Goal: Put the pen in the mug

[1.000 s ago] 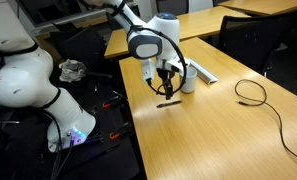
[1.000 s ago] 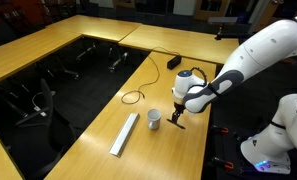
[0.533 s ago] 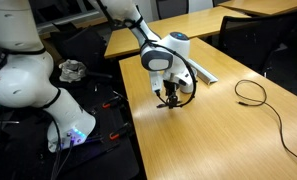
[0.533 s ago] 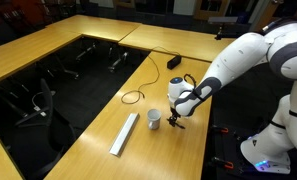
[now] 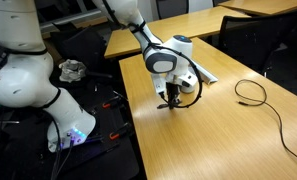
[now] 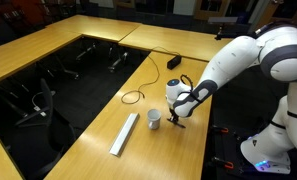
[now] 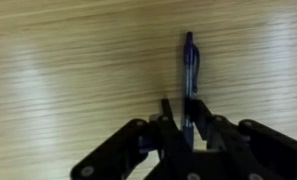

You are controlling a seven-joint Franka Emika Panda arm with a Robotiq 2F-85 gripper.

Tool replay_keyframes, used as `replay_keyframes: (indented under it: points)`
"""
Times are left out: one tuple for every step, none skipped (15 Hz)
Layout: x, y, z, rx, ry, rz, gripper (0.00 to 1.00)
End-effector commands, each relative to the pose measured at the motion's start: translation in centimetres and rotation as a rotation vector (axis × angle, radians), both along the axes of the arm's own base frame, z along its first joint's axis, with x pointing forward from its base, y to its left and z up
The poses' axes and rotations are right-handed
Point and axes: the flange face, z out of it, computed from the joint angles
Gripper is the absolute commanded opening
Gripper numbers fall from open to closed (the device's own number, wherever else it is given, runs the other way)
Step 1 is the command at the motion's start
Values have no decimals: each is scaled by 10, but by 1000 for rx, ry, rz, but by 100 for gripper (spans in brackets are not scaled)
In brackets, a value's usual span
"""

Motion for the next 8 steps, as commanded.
replay_keyframes:
  points:
    - [2, 0, 7, -45, 55, -4, 2]
    - [3, 0, 7, -49, 68, -8, 0]
    - [3, -1, 7, -52, 90, -22, 0]
    - [3, -1, 7, -41, 114, -34, 2]
    - [3, -1, 10, -19, 150, -59, 3]
    - [4, 0, 15, 25, 193, -76, 3]
    - [6, 0, 20, 72, 236, -103, 3]
    - [9, -1, 26, 117, 264, -126, 3]
